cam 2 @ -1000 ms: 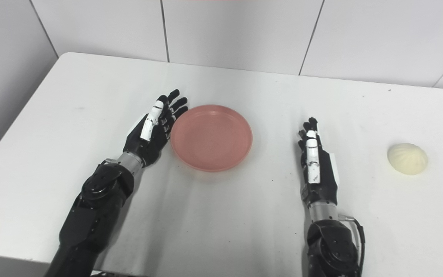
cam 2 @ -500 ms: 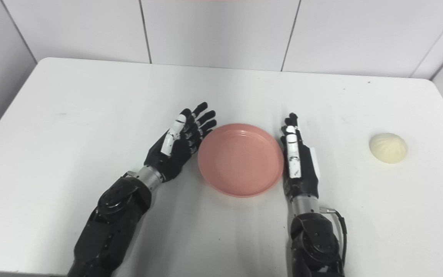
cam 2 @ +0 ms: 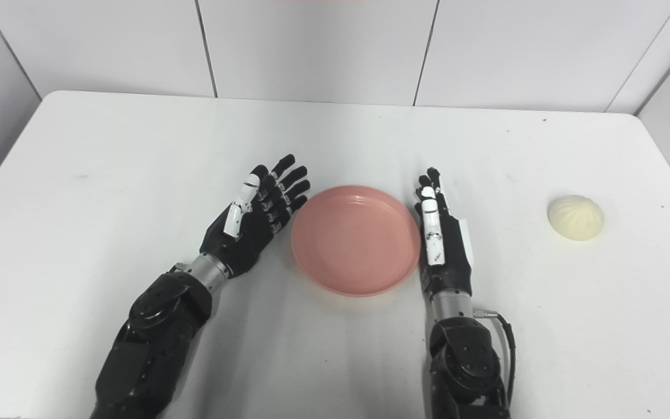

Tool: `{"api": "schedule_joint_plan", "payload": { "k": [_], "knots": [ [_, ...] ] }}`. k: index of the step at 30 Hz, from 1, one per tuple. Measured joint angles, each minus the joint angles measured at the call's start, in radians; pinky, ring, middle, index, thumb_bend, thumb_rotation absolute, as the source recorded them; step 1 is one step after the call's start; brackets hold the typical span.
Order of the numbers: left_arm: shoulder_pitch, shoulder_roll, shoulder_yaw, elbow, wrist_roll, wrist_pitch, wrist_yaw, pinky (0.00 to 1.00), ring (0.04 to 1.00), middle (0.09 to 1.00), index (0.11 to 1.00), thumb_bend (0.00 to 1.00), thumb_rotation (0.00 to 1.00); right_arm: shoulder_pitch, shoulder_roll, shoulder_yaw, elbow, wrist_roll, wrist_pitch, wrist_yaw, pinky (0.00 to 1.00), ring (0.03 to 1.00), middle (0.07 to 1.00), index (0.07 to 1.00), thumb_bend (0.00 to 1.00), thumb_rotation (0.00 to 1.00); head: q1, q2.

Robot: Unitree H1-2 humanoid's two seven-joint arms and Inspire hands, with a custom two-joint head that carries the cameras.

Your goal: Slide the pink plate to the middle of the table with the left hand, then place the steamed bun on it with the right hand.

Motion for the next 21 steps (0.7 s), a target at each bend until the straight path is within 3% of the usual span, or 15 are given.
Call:
{"api": "schedule_joint_plan", "payload": {
  "k": [5,8,13,16,21],
  "knots": [
    [0.000,0.002,0.001,-0.002,0.000,0.000,0.000,1.00,0.981,0.980,0.991,0.43,1.00,-0.002,-0.014,-0.008,-0.014,-0.006,0.013,0.000,0.98,0.963,0.968,0.985,0.22,1.00,0.000,0.000],
    [0.001,0.003,0.001,-0.002,0.000,0.000,0.000,1.00,0.982,0.981,0.991,0.43,1.00,-0.006,-0.039,-0.022,-0.015,-0.019,0.012,0.000,0.97,0.956,0.964,0.983,0.32,1.00,-0.041,-0.003],
    [0.006,0.011,0.005,-0.011,0.000,0.001,0.000,1.00,0.984,0.980,0.988,0.44,1.00,-0.031,-0.121,-0.051,-0.026,-0.100,0.009,-0.017,0.89,0.867,0.891,0.891,0.59,0.95,-0.060,-0.006],
    [0.007,0.011,0.007,-0.012,0.000,0.002,0.000,1.00,0.983,0.980,0.987,0.44,1.00,-0.049,-0.156,-0.067,-0.027,-0.154,-0.004,-0.038,0.86,0.817,0.855,0.862,0.68,0.94,-0.077,-0.009],
    [0.007,0.011,0.007,-0.013,0.000,0.002,0.000,1.00,0.979,0.978,0.986,0.45,1.00,-0.063,-0.202,-0.075,-0.084,-0.239,-0.030,-0.054,0.77,0.775,0.839,0.878,0.64,0.91,-0.106,-0.015]
  ]
}}
